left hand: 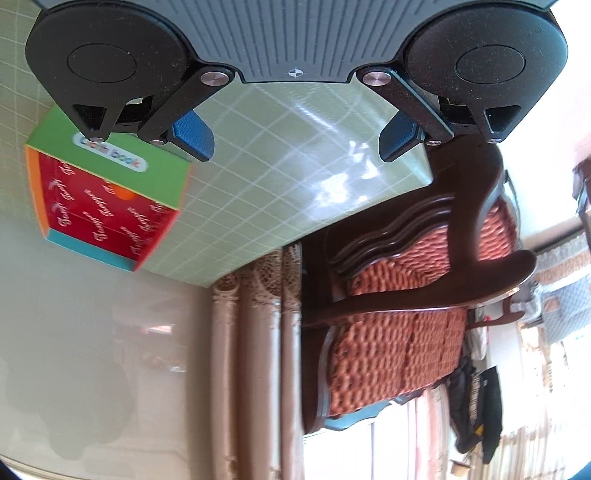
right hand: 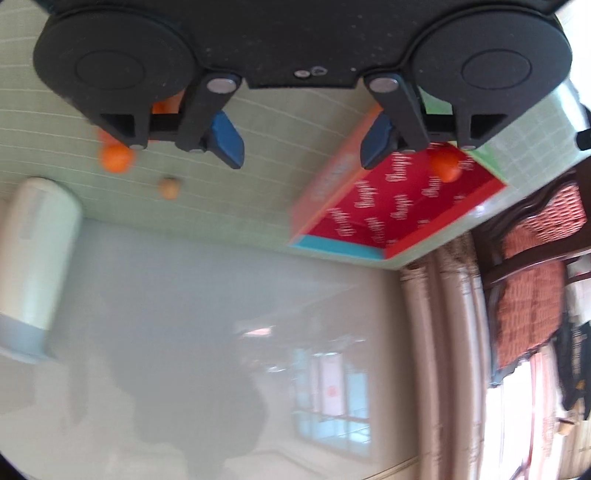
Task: Organize fruits
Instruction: 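Carry the date with the right gripper into the red box and release, then move the left gripper back to the fruit and grasp the kiwi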
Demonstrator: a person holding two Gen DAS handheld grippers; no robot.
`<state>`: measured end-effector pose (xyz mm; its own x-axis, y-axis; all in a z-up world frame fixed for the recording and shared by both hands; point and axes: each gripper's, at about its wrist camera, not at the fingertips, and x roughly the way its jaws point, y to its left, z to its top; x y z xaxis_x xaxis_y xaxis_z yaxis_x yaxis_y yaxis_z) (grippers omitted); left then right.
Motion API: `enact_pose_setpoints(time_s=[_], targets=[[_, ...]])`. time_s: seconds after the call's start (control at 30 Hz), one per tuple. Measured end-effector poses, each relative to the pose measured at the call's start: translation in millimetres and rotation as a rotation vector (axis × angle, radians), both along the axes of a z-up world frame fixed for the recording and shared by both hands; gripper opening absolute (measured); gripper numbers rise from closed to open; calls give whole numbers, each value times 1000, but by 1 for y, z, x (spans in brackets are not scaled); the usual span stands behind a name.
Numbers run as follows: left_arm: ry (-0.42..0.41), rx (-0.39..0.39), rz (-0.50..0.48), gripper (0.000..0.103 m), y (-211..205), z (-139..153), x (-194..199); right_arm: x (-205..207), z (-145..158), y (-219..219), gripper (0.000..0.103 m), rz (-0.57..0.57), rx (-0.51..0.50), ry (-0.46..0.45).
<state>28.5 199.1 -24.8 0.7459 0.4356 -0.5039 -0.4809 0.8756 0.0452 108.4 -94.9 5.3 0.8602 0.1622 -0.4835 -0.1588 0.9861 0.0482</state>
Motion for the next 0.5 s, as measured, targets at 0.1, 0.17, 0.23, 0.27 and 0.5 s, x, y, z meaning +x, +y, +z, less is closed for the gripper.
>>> enact_pose_setpoints(time_s=[0.1, 0.17, 0.23, 0.27, 0.5], targets=[[-10, 14, -50, 95, -23, 2, 4, -14, 0, -37, 73, -89, 24, -25], [-18, 30, -93, 95, -41, 2, 7, -23, 0, -61, 77, -144, 34, -38], [-25, 47, -147, 95, -62, 3, 9, -31, 0, -83, 78, -198, 41, -52], [-29, 58, -178, 95, -73, 3, 10, -36, -1, -93, 79, -226, 44, -60], [-38, 87, -399, 95, -145, 1, 16, -71, -3, -159, 87, -440, 29, -119]])
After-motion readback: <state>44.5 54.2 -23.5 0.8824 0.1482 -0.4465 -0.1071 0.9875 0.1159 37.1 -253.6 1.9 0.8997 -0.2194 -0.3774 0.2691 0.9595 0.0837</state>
